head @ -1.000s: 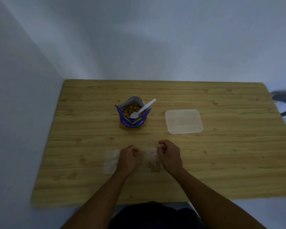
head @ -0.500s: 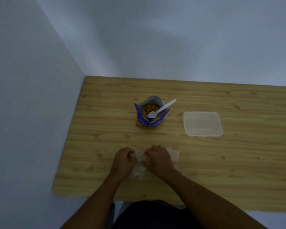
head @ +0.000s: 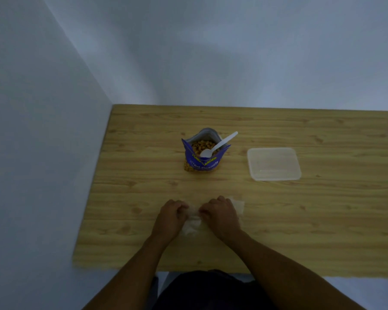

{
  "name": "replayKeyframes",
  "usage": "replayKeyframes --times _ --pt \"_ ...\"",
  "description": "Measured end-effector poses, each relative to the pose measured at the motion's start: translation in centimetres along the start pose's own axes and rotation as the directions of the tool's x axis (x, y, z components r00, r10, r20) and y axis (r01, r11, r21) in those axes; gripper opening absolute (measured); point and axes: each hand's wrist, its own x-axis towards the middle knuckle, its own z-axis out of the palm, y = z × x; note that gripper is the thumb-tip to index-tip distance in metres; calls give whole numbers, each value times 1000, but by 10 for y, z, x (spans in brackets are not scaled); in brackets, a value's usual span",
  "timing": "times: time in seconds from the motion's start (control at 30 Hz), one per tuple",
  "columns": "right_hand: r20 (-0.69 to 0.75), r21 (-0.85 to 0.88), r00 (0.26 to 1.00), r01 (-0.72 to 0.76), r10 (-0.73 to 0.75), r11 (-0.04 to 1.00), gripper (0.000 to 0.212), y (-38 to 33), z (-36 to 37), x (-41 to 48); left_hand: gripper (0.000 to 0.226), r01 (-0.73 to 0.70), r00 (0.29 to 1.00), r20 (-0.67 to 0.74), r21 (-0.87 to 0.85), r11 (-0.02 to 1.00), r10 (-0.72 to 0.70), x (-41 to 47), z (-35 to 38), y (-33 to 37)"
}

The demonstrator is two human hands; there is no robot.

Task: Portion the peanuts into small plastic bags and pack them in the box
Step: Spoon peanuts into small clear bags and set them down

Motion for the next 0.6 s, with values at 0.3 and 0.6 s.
replayKeyframes --times 0.3,0.6 --pt "-210 335 975 137 -67 932 14 10 -36 5 25 -13 999 25 -307 952 22 3 -12 29" --pt "-442 325 892 257 -94 910 14 15 -89 19 13 -59 993 52 -525 849 101 17 -31 80"
